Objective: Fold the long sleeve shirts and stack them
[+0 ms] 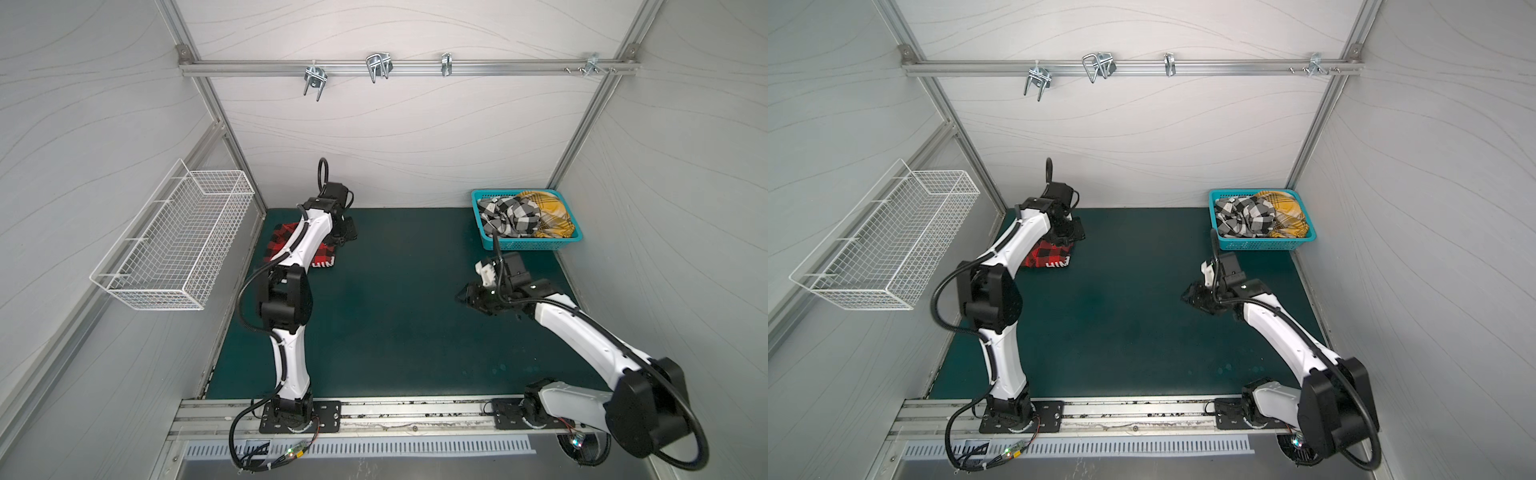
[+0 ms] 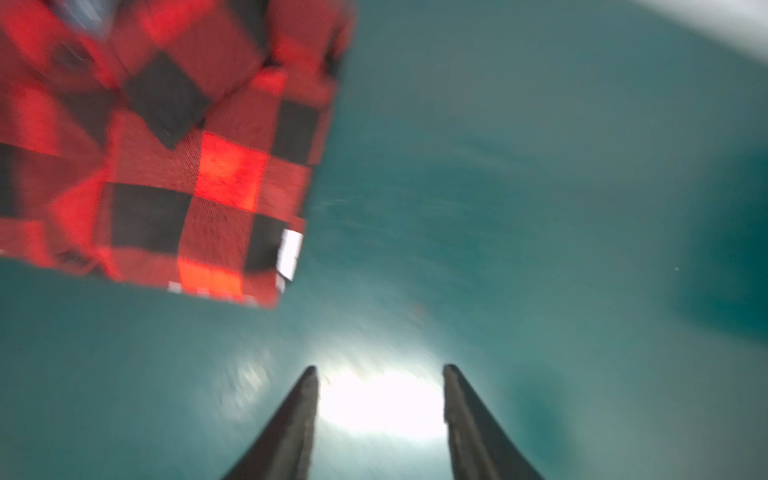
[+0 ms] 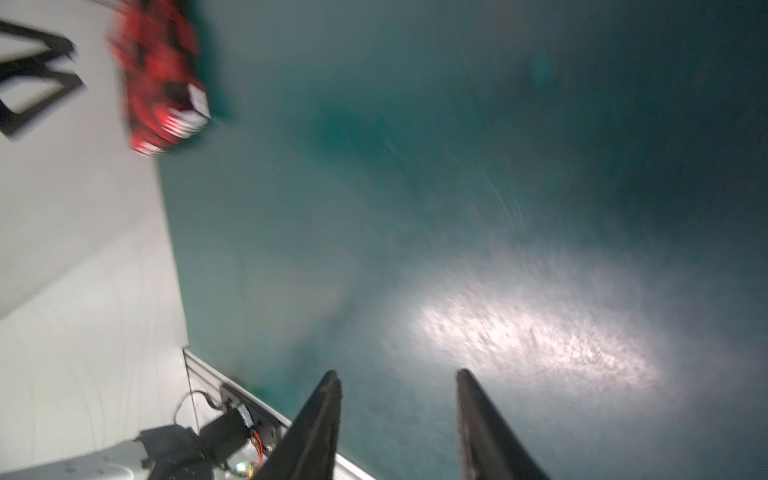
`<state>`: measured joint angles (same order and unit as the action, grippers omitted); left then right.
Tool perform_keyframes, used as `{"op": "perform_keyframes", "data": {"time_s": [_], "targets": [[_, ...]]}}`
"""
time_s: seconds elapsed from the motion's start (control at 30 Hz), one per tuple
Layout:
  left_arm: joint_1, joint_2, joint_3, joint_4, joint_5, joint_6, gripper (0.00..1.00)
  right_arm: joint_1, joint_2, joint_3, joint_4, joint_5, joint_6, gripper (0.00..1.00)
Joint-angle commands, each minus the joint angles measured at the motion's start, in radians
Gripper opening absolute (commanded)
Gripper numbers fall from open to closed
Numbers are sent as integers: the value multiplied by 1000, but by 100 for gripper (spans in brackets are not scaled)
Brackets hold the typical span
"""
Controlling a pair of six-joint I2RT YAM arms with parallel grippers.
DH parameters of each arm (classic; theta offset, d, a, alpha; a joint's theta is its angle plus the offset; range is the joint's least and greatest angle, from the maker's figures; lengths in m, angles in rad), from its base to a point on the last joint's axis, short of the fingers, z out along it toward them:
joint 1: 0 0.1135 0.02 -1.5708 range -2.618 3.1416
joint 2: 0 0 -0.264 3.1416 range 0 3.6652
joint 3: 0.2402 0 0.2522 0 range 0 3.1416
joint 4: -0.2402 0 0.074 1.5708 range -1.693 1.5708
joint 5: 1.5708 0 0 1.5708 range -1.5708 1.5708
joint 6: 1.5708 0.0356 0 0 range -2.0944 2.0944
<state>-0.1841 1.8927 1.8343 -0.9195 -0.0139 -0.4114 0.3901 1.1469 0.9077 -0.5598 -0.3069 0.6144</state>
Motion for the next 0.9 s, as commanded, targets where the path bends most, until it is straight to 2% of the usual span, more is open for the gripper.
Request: {"op": "perform_keyframes", "data": {"time_s": [0.0, 0.03, 0.1, 0.13, 0.2, 0.23, 0.27, 0.33, 0.37, 0.43, 0.53, 0.67, 0.77, 0.87], "targets": [[-10, -269, -132, 60, 33, -25, 53, -11, -106, 149, -174, 165, -54, 58], [-11, -356, -204, 96, 10, -17, 53, -12, -130, 179, -191, 222, -60, 63], [-9, -510, -356, 166, -96, -8, 56, -13, -176, 197, -181, 306, -76, 69], [-9, -579, -442, 211, -167, 10, 58, -16, -198, 190, -164, 337, -93, 76], [-7, -700, -621, 346, -276, 90, 61, -17, -240, 150, -113, 390, -126, 81], [-6, -760, -735, 444, -317, 131, 68, -16, -268, 110, -86, 418, -133, 80], [-6, -809, -854, 541, -368, 165, 85, -18, -296, 62, -42, 468, -152, 78], [8, -868, -1055, 723, -464, 180, 94, -18, -347, -55, 27, 599, -174, 80], [28, -885, -1146, 806, -465, 202, 99, -20, -368, -120, 67, 671, -187, 84], [81, -871, -1266, 932, -468, 204, 100, -29, -382, -218, 143, 784, -218, 89], [136, -754, -1339, 1035, -478, 199, 100, -76, -337, -310, 241, 887, -240, 91], [155, -599, -1360, 1217, -444, 251, 100, -170, -181, -378, 391, 935, -265, 93], [167, -550, -1370, 1387, -389, 269, 100, -231, -44, -413, 511, 955, -265, 95], [167, -497, -1351, 1454, -357, 305, 100, -265, 53, -444, 668, 934, -298, 99]]}}
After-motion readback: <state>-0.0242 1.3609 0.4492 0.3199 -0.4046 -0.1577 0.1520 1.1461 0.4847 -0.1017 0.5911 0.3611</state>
